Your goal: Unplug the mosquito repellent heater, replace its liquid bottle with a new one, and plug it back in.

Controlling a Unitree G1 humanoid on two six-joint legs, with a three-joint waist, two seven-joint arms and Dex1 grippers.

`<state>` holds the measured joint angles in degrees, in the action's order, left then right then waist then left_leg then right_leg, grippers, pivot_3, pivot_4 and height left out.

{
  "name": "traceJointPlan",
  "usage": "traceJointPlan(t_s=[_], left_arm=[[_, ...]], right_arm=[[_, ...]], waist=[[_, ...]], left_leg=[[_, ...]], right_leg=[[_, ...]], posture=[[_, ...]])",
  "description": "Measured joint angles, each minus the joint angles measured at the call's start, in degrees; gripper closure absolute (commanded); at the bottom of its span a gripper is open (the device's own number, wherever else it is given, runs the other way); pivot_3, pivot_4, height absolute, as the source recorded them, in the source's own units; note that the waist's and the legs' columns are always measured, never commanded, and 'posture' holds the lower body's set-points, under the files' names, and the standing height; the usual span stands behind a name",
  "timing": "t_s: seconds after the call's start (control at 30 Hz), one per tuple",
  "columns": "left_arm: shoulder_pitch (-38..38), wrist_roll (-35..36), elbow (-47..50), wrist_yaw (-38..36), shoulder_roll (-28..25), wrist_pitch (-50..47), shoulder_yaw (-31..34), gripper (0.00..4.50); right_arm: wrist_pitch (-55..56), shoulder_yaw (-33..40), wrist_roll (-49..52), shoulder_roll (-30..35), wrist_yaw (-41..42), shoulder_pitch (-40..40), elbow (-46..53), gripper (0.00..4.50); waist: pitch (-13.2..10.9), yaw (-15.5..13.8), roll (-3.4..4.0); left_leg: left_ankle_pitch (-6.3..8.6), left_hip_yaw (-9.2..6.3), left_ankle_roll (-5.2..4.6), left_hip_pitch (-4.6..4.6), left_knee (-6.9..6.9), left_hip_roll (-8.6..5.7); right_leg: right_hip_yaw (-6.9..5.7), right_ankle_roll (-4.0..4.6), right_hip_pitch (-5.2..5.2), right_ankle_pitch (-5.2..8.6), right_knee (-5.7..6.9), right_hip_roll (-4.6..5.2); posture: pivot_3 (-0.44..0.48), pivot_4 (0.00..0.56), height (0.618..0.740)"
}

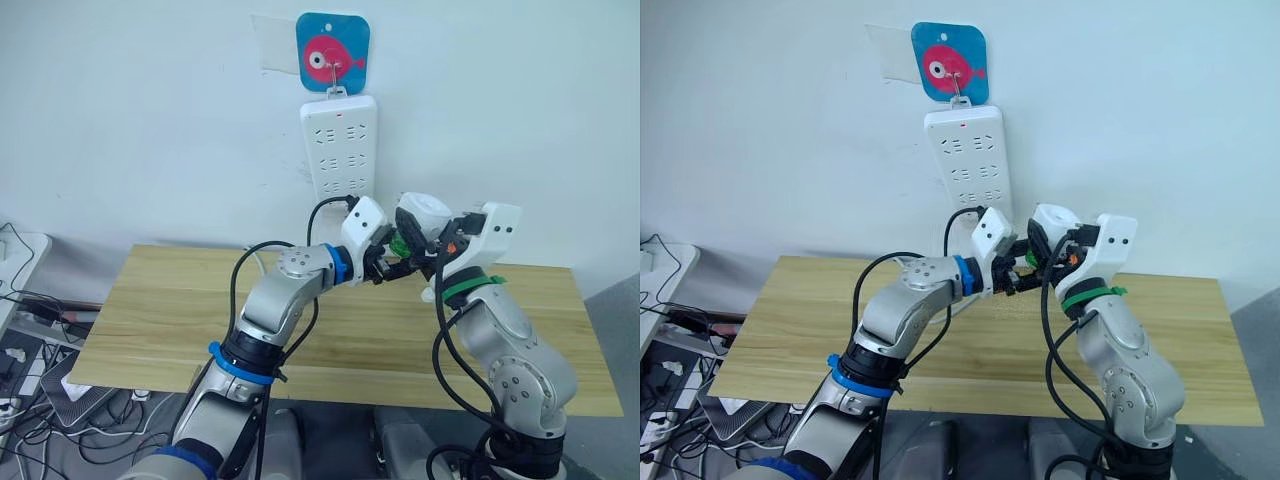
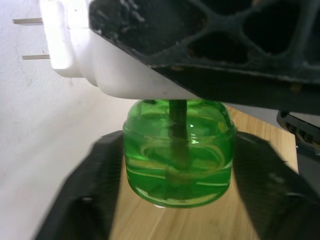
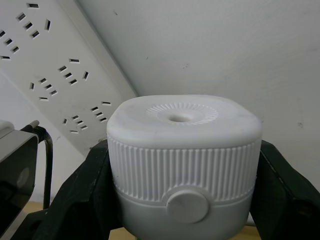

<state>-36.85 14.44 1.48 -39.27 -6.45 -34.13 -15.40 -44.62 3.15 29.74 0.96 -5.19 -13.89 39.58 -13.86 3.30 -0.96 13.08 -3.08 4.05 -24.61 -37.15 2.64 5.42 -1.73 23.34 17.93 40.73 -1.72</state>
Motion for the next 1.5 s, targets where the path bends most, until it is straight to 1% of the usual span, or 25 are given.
traceJointPlan(t_s=[0.2, 0.27, 0.3, 0.33, 0.37, 0.47, 0.67, 0.83, 1.5], left_arm=[[0.0, 0.0, 0.0, 0.2, 0.0, 0.1, -0.1, 2.29], [0.2, -0.2, 0.0, -0.2, -0.3, 1.1, -0.3, 2.29], [0.2, -0.4, -0.1, -0.5, -0.6, 2.6, -0.4, 2.29], [0.2, -0.9, -0.4, -1.1, -1.0, 4.6, -0.7, 2.29], [0.2, -1.5, -0.9, -1.6, -1.4, 6.7, -1.0, 2.29], [0.5, -4.3, -4.3, -3.7, -3.0, 14.4, -2.8, 2.29], [1.0, -5.5, -8.6, -4.8, -3.2, 19.4, -2.9, 2.29], [1.0, -5.5, -9.1, -5.0, -2.4, 20.4, -2.4, 2.29], [0.9, -5.3, -9.2, -5.4, -1.6, 20.7, -1.1, 2.29]], right_arm=[[0.4, -0.2, -0.1, 0.4, 0.1, 0.2, 0.0, 1.40], [0.5, -0.5, -0.2, 0.9, 0.2, 0.2, 0.2, 0.74], [0.4, -0.6, -0.3, 1.3, 0.2, 0.2, 0.5, 0.51], [0.3, -0.7, -0.3, 1.7, 0.2, 0.2, 0.6, 0.17], [0.1, -0.8, -0.3, 2.1, 0.2, 0.3, 0.7, 0.06], [-1.8, -0.6, 0.0, 2.9, -0.2, 0.3, 1.2, 0.06], [-6.0, 2.3, 3.1, 0.9, -3.4, -2.9, 3.5, 0.06], [-7.4, 2.6, 3.7, -0.3, -5.0, -3.1, 4.0, 0.06], [-7.6, 2.1, 3.6, -0.8, -4.8, -2.5, 3.3, 0.06]], waist=[[0.0, 0.0, 0.00], [0.0, 0.0, 0.00], [0.0, 0.0, 0.00], [0.0, 0.0, 0.00], [0.0, 0.0, 0.00], [0.0, 0.0, 0.00], [0.0, 0.0, 0.00], [0.0, 0.0, -0.01], [0.0, 0.1, 0.00]], left_leg=[[0.00, 0.00, 0.01, 0.00, 0.00, 0.00], [-0.01, 0.00, 0.01, 0.00, 0.00, 0.00], [-0.01, 0.00, 0.02, 0.00, 0.00, 0.00], [-0.01, 0.00, 0.02, 0.00, 0.00, 0.00], [-0.01, 0.01, 0.02, 0.01, 0.01, 0.00], [-0.01, 0.01, 0.02, 0.02, 0.01, 0.00], [-0.01, 0.01, 0.02, 0.00, 0.00, -0.01], [-0.01, 0.01, 0.02, 0.00, 0.00, -0.01], [-0.01, 0.01, 0.02, 0.01, 0.00, -0.01]], right_leg=[[0.00, 0.00, 0.00, 0.00, 0.00, 0.00], [-0.01, 0.00, 0.00, 0.00, 0.00, 0.00], [-0.01, 0.00, 0.00, 0.00, 0.00, 0.00], [0.00, 0.00, 0.00, 0.00, 0.00, 0.00], [0.00, 0.00, 0.00, 0.00, 0.00, 0.00], [0.01, 0.00, 0.00, 0.00, 0.01, 0.00], [0.00, 0.00, 0.00, 0.00, 0.01, 0.01], [0.00, 0.00, 0.00, 0.00, 0.02, 0.01], [-0.01, 0.00, 0.00, 0.00, 0.03, 0.01]], posture=[[-0.031, 0.202, 0.740], [-0.031, 0.202, 0.740], [-0.031, 0.202, 0.740], [-0.031, 0.202, 0.740], [-0.038, 0.194, 0.740], [-0.043, 0.194, 0.740], [-0.043, 0.194, 0.740], [-0.054, 0.198, 0.740], [-0.048, 0.206, 0.740]])
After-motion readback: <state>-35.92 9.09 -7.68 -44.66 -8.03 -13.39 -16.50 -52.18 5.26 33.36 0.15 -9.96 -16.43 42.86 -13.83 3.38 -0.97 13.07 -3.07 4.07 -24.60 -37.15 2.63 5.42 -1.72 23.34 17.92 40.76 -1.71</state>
